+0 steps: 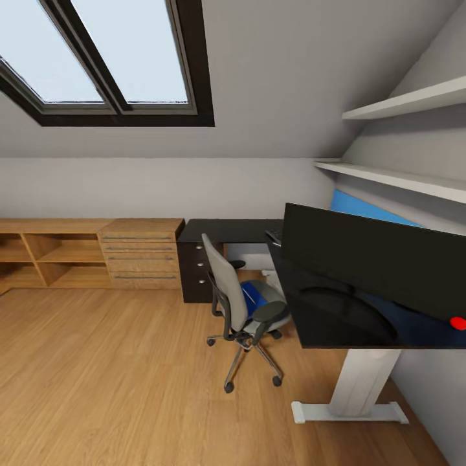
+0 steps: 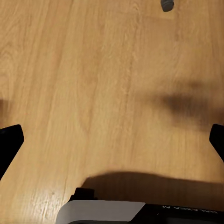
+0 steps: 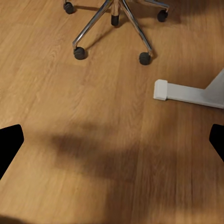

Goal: In the bedroom, organize the workspace by keeping the computer under the desk, ensuring the monitor is on the desk, placing the keyboard on the desk next to the monitor, placing the mouse on the desk next to the keyboard, moving the folder from the swivel chair onto the desk next to the mouse, stacking the notebook on top of the folder with the pen on top of the notebook, and positioning the swivel chair next to the desk.

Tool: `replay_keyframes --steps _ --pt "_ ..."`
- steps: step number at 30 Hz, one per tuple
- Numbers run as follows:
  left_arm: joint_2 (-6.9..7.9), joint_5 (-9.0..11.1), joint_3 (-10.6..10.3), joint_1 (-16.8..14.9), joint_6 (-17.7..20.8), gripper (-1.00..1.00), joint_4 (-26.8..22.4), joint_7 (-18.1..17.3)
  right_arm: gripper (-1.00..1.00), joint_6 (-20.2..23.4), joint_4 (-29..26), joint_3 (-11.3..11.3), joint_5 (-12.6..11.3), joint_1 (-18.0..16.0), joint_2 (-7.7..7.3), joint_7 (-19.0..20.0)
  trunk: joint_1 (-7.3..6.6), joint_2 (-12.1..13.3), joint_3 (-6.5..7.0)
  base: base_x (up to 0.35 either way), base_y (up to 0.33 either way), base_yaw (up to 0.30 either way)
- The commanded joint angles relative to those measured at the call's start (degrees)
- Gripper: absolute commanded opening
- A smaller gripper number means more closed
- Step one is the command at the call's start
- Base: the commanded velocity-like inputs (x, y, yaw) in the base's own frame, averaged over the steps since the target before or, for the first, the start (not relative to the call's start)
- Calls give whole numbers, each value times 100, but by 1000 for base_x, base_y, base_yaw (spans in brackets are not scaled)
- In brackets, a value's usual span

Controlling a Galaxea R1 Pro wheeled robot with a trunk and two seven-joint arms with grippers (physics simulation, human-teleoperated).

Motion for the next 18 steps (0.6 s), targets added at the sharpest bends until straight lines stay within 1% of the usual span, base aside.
replay_keyframes --steps 1,4,6,9,18 --pt "-2 34 4 3 -5 100 -10 -5 100 -16 4 9 8 -4 -3 -1 1 -4 -6 0 0 20" --pt "-2 34 4 3 -6 100 -10 -5 100 -15 4 4 6 -4 -12 0 1 -4 -6 0 0 9" --pt "-68 59 51 -2 4 100 -76 39 100 50 49 -28 6 62 54 35 45 -85 -42 0 0 0" --pt "-160 58 50 -6 4 100 -172 39 100 53 46 -22 6 103 151 33 110 -205 -96 0 0 0" --pt "-183 60 48 -21 19 100 -207 42 100 -5 67 15 5 94 194 22 308 -566 -257 0 0 0"
